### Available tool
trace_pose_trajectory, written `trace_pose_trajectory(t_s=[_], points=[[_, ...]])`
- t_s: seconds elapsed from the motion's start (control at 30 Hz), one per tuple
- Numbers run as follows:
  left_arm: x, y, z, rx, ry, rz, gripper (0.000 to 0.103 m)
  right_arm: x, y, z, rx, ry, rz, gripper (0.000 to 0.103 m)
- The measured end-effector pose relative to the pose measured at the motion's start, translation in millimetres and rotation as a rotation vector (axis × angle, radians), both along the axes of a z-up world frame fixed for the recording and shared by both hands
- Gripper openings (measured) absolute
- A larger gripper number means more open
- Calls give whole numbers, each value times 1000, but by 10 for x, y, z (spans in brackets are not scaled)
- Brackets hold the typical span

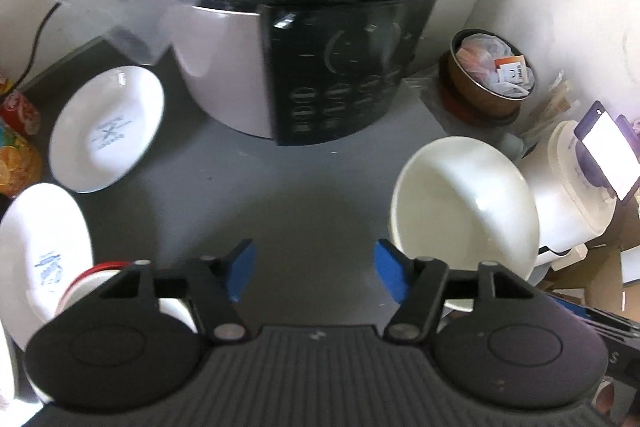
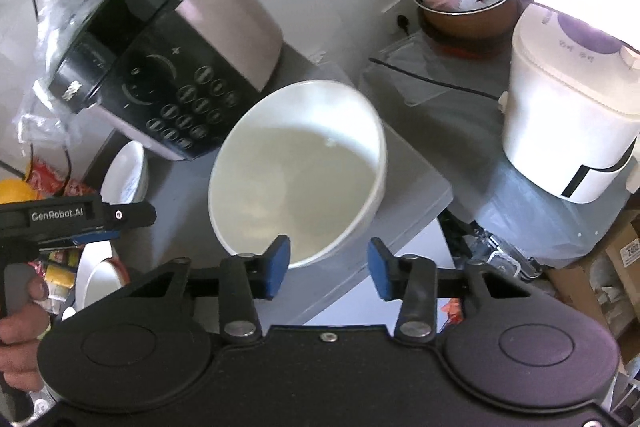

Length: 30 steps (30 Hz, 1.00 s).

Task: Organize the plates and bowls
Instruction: 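Close the right gripper on the rim of the second cream bowl, then carry the second cream bowl with the right gripper onto the bowl stack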

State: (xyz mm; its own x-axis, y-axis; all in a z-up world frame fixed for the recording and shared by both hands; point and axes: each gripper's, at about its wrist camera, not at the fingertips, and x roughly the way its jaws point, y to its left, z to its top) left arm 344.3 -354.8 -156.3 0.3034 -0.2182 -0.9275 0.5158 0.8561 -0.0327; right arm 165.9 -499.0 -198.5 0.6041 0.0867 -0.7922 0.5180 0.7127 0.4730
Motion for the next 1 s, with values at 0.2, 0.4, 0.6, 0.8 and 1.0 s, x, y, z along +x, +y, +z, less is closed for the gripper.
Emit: trace_pose_trajectory(t_s=[0.2,0.4,0.6,0.8,1.0], points=[[-33,-93,-99,-27,18,-16,55,146,1,-128,-14,31,13,29],[-5,-97,-219,-13,33,-28,54,249,57,-182,-79,63,15,27],[2,-167,-354,-18,55,-60,54,327,75,-157,-132,80,70,25],[92,-176,-438,-25,75,-40,53,363,63,-160,-127,80,92,24],[199,-199,-573,-29,96,-45,38,419,103,-154,-137,86,121,23]])
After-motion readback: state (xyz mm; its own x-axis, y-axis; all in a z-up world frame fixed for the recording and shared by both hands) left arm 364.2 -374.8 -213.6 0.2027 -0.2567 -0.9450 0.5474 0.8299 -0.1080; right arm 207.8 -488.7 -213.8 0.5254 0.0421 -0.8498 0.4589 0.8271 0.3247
